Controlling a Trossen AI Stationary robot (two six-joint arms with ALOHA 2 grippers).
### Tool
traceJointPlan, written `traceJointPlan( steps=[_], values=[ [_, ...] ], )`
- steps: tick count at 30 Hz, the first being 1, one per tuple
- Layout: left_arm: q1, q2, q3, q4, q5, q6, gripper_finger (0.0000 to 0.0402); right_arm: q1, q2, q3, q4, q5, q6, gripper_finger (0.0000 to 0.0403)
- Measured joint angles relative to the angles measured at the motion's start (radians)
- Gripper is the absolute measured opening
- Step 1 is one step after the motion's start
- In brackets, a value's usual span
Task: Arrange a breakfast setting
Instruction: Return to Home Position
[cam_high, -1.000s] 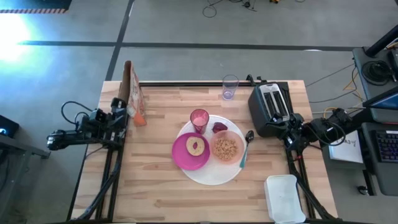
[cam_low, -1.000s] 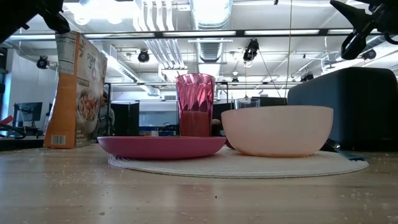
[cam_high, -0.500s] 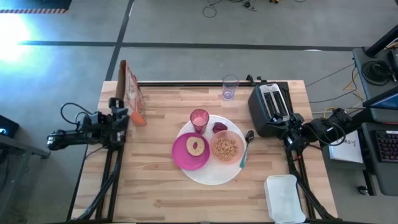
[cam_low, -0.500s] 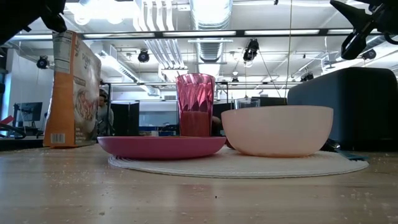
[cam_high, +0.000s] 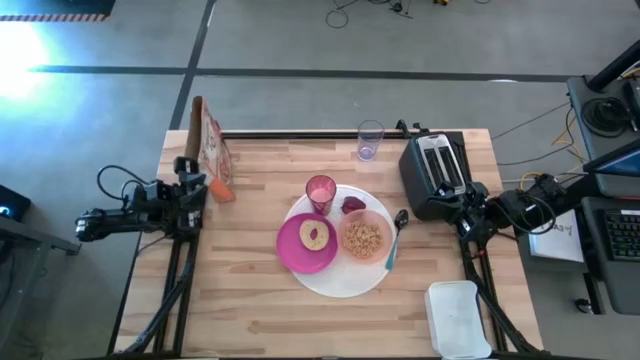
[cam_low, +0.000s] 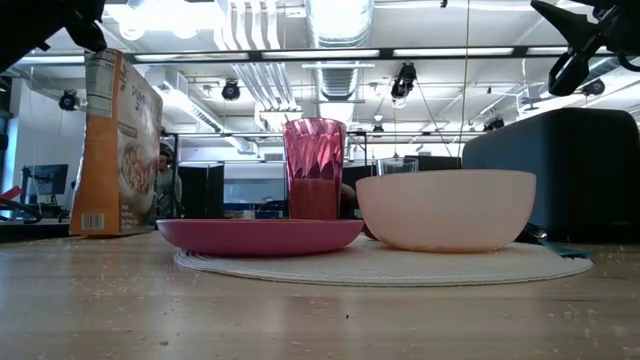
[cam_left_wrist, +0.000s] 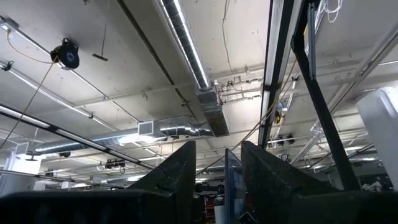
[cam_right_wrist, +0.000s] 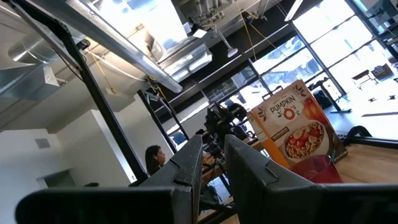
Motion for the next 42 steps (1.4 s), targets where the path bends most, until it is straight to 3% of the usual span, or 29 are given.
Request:
traceJointPlan(
  steps=[6,13,23,31,42],
  values=[
    [0.0,0.0,0.0,0.001,-0.001,-0.013,0.0111,0.0,0.0,0.0,0.0,0.0,0.0,0.0059],
    [0.0,0.0,0.002,0.02,0.134,0.079,0.0111,0.0,0.0,0.0,0.0,0.0,0.0,0.0059],
    [0.0,0.0,0.001,-0.113,0.247,-0.116,0.0111,0.0,0.0,0.0,0.0,0.0,0.0,0.0059],
    [0.0,0.0,0.001,-0.272,0.245,-0.137,0.0111,0.0,0.0,0.0,0.0,0.0,0.0,0.0059],
    [0.0,0.0,0.001,-0.374,0.244,-0.137,0.0111,0.0,0.0,0.0,0.0,0.0,0.0,0.0059]
  ],
)
